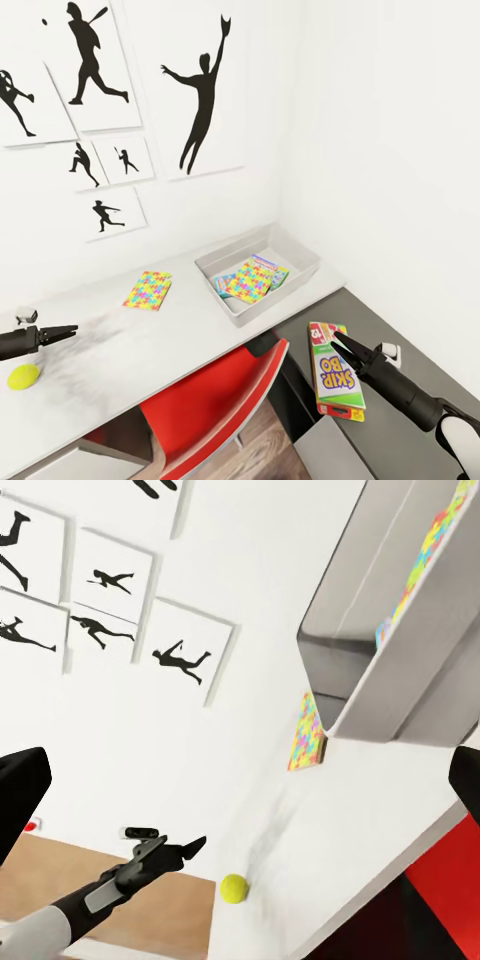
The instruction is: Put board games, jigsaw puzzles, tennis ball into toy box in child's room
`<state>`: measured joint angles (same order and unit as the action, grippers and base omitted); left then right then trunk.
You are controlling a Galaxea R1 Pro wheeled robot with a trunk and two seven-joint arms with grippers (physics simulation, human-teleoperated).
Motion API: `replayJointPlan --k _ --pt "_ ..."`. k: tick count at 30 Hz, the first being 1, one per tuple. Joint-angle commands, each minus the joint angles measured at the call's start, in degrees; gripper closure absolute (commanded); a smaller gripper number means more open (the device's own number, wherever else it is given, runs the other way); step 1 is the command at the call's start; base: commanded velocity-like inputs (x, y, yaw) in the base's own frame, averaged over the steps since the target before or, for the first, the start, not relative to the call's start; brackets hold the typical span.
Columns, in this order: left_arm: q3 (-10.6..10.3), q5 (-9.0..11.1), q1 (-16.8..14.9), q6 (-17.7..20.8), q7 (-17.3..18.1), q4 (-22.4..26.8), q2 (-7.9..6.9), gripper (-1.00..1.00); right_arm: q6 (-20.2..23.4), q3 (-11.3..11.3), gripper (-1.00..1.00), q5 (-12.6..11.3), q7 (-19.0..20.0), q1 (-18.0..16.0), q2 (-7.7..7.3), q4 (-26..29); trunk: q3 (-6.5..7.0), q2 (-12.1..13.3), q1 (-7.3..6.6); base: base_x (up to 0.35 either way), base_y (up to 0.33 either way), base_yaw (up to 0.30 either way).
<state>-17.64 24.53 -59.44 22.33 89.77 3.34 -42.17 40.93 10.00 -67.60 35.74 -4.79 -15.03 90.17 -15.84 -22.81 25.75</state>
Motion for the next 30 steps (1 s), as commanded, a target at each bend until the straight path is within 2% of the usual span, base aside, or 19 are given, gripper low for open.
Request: replayJointPlan --k 1,30 --pt "-0.5 0.3 -0.1 0.6 0.2 0.0 -0.02 -1.00 0.4 0.1 -1.00 -0.2 0.0 0.0 0.01 0.0 -0.01 -0.1 0.04 0.000 0.000 0.030" --pt "-0.6 0.3 -0.1 0.5 0.2 0.1 0.07 -1.00 0.3 -0.3 -1.00 -0.2 0.0 0.0 0.07 0.0 2.65 -0.1 0.04 0.000 0.000 0.003"
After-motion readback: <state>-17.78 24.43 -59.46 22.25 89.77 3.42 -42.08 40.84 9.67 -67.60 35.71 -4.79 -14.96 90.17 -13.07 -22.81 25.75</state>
